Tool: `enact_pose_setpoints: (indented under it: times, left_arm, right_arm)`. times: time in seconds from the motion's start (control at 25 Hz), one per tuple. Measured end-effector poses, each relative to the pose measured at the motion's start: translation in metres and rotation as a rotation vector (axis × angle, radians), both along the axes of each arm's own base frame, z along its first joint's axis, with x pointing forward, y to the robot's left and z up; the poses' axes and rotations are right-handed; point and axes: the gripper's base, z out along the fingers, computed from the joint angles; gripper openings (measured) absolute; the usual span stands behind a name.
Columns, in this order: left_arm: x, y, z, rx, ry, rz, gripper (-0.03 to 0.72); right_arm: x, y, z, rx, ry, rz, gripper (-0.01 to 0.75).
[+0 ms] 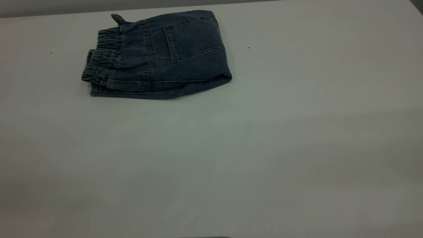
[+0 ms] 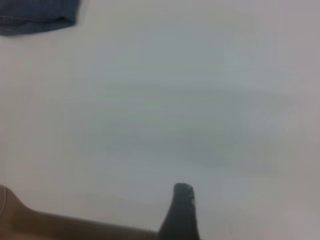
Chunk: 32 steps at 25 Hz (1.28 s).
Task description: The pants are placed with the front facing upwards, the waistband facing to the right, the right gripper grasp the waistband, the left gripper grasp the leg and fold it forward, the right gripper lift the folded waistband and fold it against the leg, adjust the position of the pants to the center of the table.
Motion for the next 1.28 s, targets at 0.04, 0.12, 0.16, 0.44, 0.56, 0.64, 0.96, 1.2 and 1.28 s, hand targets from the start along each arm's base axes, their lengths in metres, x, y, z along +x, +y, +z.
enact_pose_setpoints:
  times: [0.04,0.12,0.16,0.44,0.56,0.64,0.96,1.2,1.28]
  left_arm:
    - [0.0,-0.001,0.0,0.001,-0.001,-0.013,0.579]
    - [0.0,-0.001,0.0,0.004,-0.004,-0.018,0.579]
    - [0.0,-0.001,0.0,0.005,-0.005,-0.019,0.579]
    - [0.0,-0.001,0.0,0.006,-0.006,-0.021,0.579]
    - [0.0,-0.001,0.0,0.006,-0.006,-0.021,0.579]
    - [0.0,-0.001,0.0,0.005,-0.008,-0.021,0.579]
    - [-0.009,0.006,0.002,-0.016,-0.085,0.241,0.579]
    - [-0.027,0.008,0.002,-0.032,-0.212,0.446,0.579]
    - [-0.028,0.008,0.001,-0.03,-0.216,0.472,0.579]
  right_arm:
    - [0.0,0.0,0.0,0.001,0.0,-0.001,0.578]
    - [0.0,0.0,0.0,0.001,0.0,-0.001,0.578]
    - [0.0,0.0,0.0,0.001,0.0,-0.001,0.578]
    - [0.0,0.0,0.0,0.001,0.0,-0.001,0.578]
    - [0.0,0.0,0.0,0.001,0.0,-0.001,0.578]
    - [0.0,0.0,0.0,0.001,0.0,-0.001,0.578]
    - [-0.001,0.0,0.0,0.001,-0.009,-0.004,0.578]
    - [-0.004,0.0,0.001,0.002,-0.04,-0.024,0.578]
    - [-0.008,0.0,0.001,0.004,-0.066,-0.036,0.578]
